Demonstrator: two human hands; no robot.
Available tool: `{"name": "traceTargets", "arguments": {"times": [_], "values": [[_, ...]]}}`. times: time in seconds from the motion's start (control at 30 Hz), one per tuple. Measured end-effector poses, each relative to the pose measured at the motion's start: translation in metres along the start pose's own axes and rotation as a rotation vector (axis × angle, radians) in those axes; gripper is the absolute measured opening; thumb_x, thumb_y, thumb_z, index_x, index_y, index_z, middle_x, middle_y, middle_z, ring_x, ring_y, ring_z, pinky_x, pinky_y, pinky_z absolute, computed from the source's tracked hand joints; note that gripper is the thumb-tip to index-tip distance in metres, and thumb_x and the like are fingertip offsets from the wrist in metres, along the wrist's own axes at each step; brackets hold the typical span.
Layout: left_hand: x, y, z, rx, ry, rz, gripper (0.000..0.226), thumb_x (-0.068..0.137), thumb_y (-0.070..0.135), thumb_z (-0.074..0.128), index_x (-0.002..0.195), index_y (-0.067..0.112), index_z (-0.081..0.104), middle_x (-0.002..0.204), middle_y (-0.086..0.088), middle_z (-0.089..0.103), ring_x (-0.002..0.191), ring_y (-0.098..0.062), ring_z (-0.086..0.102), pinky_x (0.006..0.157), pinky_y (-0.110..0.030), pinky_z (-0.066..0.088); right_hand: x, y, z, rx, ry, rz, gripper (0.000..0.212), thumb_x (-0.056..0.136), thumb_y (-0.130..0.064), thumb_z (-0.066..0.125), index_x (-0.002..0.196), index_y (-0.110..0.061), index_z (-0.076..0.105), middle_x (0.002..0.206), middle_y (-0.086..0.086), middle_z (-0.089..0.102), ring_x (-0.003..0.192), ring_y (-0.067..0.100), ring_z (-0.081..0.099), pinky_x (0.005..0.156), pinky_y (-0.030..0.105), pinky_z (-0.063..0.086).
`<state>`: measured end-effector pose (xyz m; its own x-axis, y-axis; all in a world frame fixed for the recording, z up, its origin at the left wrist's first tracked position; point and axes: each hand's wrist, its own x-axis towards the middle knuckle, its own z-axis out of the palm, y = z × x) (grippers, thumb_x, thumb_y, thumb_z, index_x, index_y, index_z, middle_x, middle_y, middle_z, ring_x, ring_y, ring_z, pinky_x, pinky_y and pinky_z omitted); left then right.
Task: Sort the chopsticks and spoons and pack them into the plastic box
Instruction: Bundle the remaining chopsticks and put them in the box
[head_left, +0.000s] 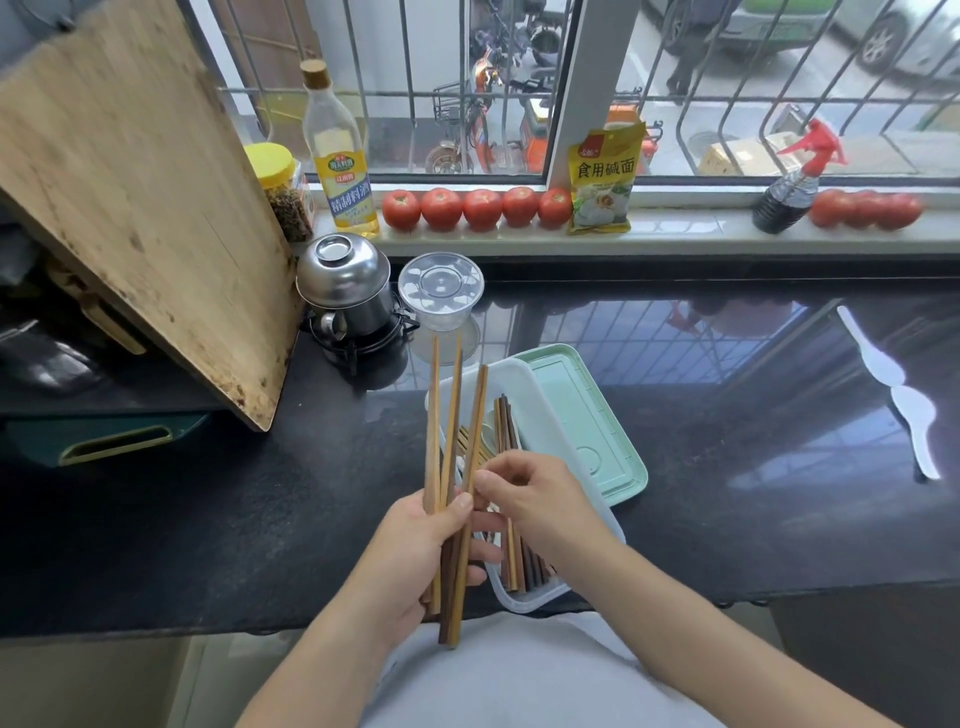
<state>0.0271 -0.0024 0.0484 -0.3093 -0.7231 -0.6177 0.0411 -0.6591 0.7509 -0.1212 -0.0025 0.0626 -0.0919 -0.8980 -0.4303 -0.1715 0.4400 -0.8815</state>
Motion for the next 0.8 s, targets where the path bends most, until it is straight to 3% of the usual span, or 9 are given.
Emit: {"name": "traceTargets", "arguments": {"times": [0.1,0.2,0.33,0.43,0.5,0.57,0.7,0.8], "values": [[0.0,0.002,0.001,0.029,-0.01,0.009,0.023,0.108,0.021,0.051,0.12,0.011,0.067,0.104,-0.018,0.077,0.078,-0.028,0.073,0.064,-0.036,0.059,0.002,0.001,-0.004,0.011,-0.07,0.027,0.015,0.097,-0.016,0.066,0.086,-0.009,0.071,0.072,-0.007,0.072,0.063,0.0,0.067,0.06,0.012,0.049],[0.0,0.0,0.004,0.011,0.009,0.005,0.022,0.109,0.02,0.05,0.12,0.01,0.067,0.103,-0.018,0.077,0.078,-0.029,0.072,0.065,-0.037,0.061,0.004,0.003,0.001,0.055,-0.07,0.046,0.019,0.1,-0.015,0.061,0.09,0.0,0.068,0.077,0.002,0.072,0.066,0.007,0.07,0.061,0.018,0.053],[0.006,-0.002,-0.002,-0.07,0.191,-0.015,0.021,0.109,0.017,0.049,0.115,0.004,0.064,0.093,-0.014,0.079,0.079,-0.031,0.076,0.067,-0.042,0.063,0.02,-0.003,-0.016,0.113,0.336,-0.046,0.018,0.103,-0.02,0.053,0.091,-0.012,0.064,0.077,0.006,0.075,0.072,0.024,0.073,0.066,0.039,0.059],[0.01,-0.002,-0.013,-0.137,0.319,-0.015,0.019,0.109,0.018,0.049,0.114,0.007,0.065,0.093,-0.014,0.079,0.082,-0.031,0.078,0.063,-0.04,0.062,0.035,0.001,-0.037,-0.214,0.494,-0.202,0.016,0.103,-0.028,0.053,0.092,-0.021,0.062,0.071,0.001,0.072,0.069,0.022,0.071,0.065,0.042,0.057],[0.012,-0.002,-0.014,-0.151,0.348,-0.005,0.02,0.108,0.019,0.05,0.115,0.008,0.065,0.097,-0.015,0.078,0.08,-0.03,0.078,0.063,-0.04,0.062,0.046,0.013,-0.037,-0.574,0.429,-0.182,0.021,0.102,-0.032,0.051,0.091,-0.017,0.062,0.075,0.001,0.069,0.074,0.028,0.066,0.067,0.04,0.051],[0.012,0.0,-0.011,-0.147,0.333,-0.001,0.02,0.109,0.019,0.05,0.115,0.008,0.066,0.098,-0.016,0.077,0.078,-0.029,0.077,0.065,-0.041,0.063,0.054,0.029,-0.025,-0.775,0.314,-0.093,0.026,0.103,-0.031,0.049,0.087,-0.013,0.057,0.082,0.011,0.066,0.081,0.037,0.061,0.065,0.039,0.042],[0.009,0.003,-0.004,-0.159,0.249,-0.003,0.021,0.109,0.017,0.047,0.115,0.006,0.065,0.095,-0.017,0.076,0.07,-0.027,0.073,0.068,-0.044,0.064,0.058,0.045,-0.006,-0.877,0.213,0.031,0.027,0.103,-0.031,0.048,0.091,-0.01,0.06,0.095,0.017,0.068,0.09,0.041,0.062,0.066,0.036,0.039],[0.004,0.004,-0.006,-0.125,0.196,0.001,0.021,0.11,0.017,0.047,0.114,0.007,0.065,0.093,-0.016,0.077,0.073,-0.029,0.074,0.07,-0.045,0.065,0.05,0.035,-0.012,-0.96,0.202,0.029,0.036,0.103,-0.04,0.046,0.093,-0.011,0.064,0.088,0.013,0.065,0.084,0.037,0.059,0.067,0.035,0.041]]}}
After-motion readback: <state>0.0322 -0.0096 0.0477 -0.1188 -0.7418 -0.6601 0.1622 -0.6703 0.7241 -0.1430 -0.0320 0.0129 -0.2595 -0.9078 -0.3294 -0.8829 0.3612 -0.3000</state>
